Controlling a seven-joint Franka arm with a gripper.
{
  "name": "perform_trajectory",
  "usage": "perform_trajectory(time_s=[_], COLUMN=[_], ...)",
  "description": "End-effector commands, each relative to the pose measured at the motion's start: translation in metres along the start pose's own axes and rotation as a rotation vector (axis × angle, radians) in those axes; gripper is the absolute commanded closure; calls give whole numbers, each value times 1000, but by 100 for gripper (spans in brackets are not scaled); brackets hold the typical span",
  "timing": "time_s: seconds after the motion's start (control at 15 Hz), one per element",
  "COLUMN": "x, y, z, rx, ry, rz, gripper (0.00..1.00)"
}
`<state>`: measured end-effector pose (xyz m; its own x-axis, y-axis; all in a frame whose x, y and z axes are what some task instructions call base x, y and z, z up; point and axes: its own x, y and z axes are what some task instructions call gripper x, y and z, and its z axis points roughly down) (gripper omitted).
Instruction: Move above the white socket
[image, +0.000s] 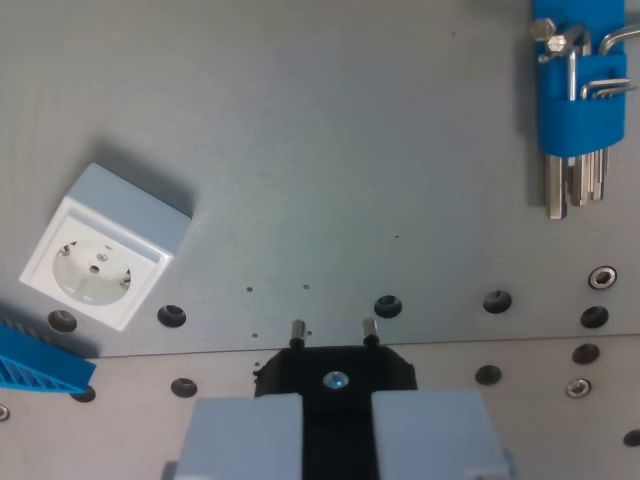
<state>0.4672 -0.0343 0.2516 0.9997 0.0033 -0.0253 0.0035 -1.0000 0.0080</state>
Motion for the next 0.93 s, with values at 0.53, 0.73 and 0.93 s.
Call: perform_trajectory(time_s=[0.53, 0.73, 0.93], x=[-18, -23, -28], y=[-24, -33, -42], z=[34, 45, 56], rx=[-8, -9, -10], ry=[100, 101, 99], rz=[-341, -417, -492], gripper=[100, 100, 100])
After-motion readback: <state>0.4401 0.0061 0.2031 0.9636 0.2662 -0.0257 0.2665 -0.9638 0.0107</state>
